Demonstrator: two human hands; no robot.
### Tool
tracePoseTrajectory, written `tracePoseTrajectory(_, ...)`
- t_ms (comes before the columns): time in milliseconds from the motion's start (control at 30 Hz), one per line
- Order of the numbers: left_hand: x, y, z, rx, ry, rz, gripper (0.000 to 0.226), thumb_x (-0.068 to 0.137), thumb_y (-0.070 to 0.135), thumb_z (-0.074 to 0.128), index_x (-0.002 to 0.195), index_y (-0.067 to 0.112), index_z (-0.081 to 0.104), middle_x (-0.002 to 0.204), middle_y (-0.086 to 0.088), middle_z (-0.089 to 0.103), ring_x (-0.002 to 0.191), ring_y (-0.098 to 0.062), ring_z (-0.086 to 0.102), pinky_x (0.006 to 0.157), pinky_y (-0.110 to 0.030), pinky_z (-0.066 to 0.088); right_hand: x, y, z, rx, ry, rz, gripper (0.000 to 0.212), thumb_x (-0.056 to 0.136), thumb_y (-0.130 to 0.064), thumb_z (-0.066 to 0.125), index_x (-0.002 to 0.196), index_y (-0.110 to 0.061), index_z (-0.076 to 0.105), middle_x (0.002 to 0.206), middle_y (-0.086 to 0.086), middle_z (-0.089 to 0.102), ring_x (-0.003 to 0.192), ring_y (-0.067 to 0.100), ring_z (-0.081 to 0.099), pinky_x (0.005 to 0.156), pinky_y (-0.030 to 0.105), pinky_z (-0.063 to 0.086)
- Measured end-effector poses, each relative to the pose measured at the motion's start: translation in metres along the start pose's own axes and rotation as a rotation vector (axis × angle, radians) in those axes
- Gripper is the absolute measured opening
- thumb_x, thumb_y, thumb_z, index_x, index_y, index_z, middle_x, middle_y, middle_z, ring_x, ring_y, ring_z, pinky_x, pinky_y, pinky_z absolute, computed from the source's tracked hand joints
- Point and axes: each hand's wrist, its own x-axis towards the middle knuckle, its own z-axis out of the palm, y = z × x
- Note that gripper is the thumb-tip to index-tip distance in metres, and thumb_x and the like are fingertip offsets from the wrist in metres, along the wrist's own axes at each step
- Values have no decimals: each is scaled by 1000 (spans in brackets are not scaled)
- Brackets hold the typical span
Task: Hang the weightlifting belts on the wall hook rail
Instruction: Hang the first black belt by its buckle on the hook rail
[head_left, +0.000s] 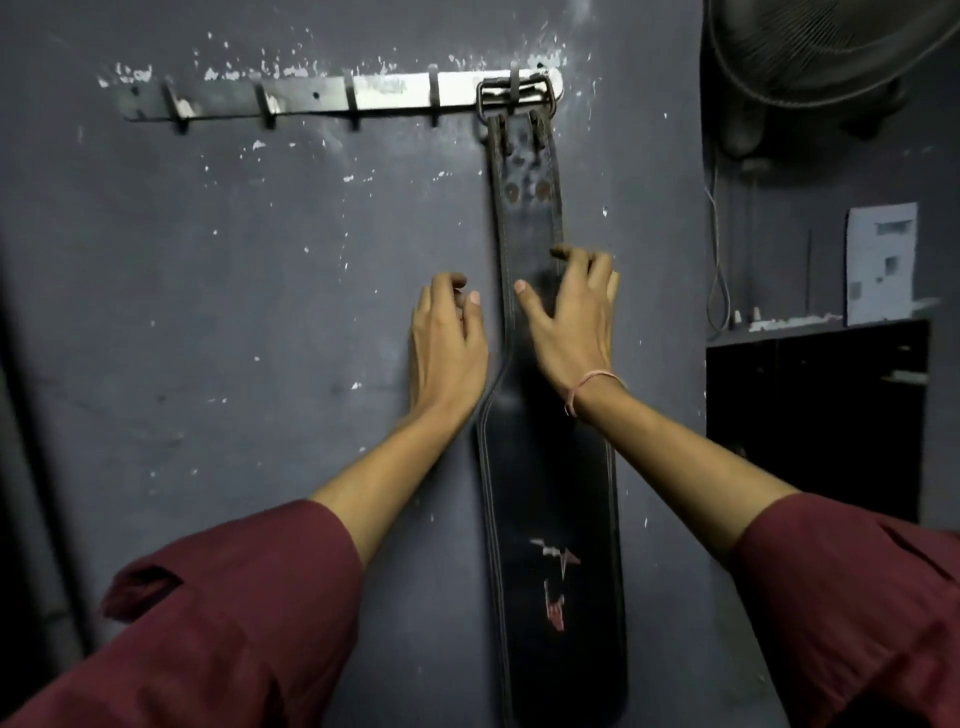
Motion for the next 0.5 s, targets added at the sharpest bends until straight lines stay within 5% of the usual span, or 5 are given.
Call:
tracePoseTrajectory(200,-89,-8,-65,-62,-90,-154,16,100,22,48,105,12,60,101,-6,66,85,-14,59,78,-28,49,-109,-22,-21,218,-322,153,39,91,-31,64,123,-12,53,122,6,52,110,21,56,99,40,48)
tracePoseTrajectory(500,-249,-12,-134,-101,-245,-474,17,102,25,46,97,13,58,88,-5,67,82,-20,64,75,-41,55,-269,-49,-57,288,-556,368,28,93,-31,61,116,-16,56,111,4,60,102,15,60,88,37,55)
